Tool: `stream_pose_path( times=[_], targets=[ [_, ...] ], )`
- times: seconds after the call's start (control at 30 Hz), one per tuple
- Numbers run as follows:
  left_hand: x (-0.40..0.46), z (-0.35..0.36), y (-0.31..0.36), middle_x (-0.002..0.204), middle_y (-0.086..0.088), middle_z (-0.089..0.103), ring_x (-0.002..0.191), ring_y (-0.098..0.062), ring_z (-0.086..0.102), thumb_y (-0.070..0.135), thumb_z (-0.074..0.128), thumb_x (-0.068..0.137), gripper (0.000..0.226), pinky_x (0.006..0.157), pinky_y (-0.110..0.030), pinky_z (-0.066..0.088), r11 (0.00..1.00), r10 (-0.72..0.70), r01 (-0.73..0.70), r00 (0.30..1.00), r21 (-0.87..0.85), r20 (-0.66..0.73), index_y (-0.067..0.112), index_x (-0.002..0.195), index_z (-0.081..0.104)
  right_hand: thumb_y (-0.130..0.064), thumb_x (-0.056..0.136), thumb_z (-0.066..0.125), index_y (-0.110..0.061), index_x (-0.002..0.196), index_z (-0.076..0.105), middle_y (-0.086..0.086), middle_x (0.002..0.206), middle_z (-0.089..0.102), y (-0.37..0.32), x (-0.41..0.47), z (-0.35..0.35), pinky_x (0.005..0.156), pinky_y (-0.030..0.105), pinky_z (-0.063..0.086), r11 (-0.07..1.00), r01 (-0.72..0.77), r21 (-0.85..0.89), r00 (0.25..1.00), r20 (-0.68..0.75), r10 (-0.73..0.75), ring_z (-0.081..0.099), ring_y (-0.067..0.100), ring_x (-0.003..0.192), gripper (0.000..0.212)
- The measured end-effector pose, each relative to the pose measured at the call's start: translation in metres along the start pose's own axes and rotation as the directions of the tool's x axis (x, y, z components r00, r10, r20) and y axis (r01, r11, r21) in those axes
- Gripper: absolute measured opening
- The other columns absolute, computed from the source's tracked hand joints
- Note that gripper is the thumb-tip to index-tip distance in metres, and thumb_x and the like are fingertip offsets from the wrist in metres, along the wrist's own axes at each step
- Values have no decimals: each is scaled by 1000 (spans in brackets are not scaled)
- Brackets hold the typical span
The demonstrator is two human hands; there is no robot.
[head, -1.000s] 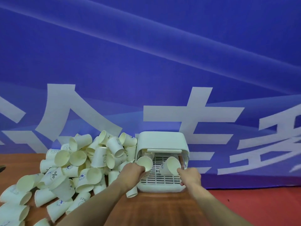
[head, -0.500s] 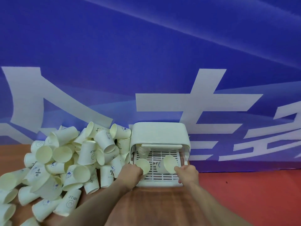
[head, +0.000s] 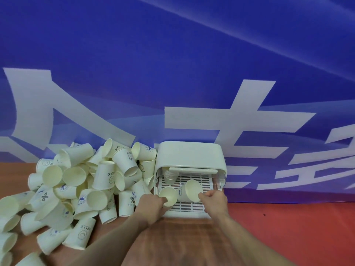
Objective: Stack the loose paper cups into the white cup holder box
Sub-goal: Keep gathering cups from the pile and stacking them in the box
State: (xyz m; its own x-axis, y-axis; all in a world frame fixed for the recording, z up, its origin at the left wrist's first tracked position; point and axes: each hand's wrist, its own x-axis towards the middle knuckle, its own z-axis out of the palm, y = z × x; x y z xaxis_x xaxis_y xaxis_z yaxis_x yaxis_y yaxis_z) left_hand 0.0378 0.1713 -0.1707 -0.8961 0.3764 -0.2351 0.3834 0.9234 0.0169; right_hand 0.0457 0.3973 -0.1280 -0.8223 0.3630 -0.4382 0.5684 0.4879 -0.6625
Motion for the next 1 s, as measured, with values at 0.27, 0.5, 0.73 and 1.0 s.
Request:
stream_pose_path(
  times=[0.27, 0.5, 0.73, 1.0],
  targets=[
    [-38, 1, -36, 87, -6, 72, 82, -30, 67, 48, 31, 92, 44, 66, -32, 41, 997, -46, 35, 983, -62, -178, 25, 110, 64, -28, 62, 64, -18, 48, 55, -5, 47, 50, -28, -10, 29, 61, 42, 57, 996, 95, 0, 993, 67, -94, 49, 16, 49, 19],
    [-61, 14, -67, 85, -4, 71, 74, -28, 66, 49, 19, 84, 54, 60, -32, 37, 991, -110, 93, 975, -96, -195, 24, 101, 63, -28, 69, 68, -17, 51, 62, -6, 54, 64, -30, -5, 54, 65, 33, 55, 998, 41, -48, 997, 61, -38, 65, 20, 66, 21],
    [-59, 25, -78, 75, -5, 69, 66, -30, 63, 50, 17, 79, 54, 57, -32, 40, 986, -126, 102, 976, -134, -180, 20, 85, 62, -26, 73, 68, -12, 48, 59, -3, 68, 68, -29, 5, 71, 67, 31, 54, 997, 13, -70, 996, 86, -7, 66, 20, 72, 30],
    [-58, 30, -73, 69, -5, 68, 60, -30, 62, 45, 32, 82, 41, 57, -33, 47, 984, -144, 127, 981, -128, -132, 21, 84, 65, -38, 77, 67, -17, 47, 54, 1, 54, 61, -29, 5, 75, 65, 33, 54, 988, 64, -138, 994, 98, -51, 67, 25, 66, 38]
  ],
)
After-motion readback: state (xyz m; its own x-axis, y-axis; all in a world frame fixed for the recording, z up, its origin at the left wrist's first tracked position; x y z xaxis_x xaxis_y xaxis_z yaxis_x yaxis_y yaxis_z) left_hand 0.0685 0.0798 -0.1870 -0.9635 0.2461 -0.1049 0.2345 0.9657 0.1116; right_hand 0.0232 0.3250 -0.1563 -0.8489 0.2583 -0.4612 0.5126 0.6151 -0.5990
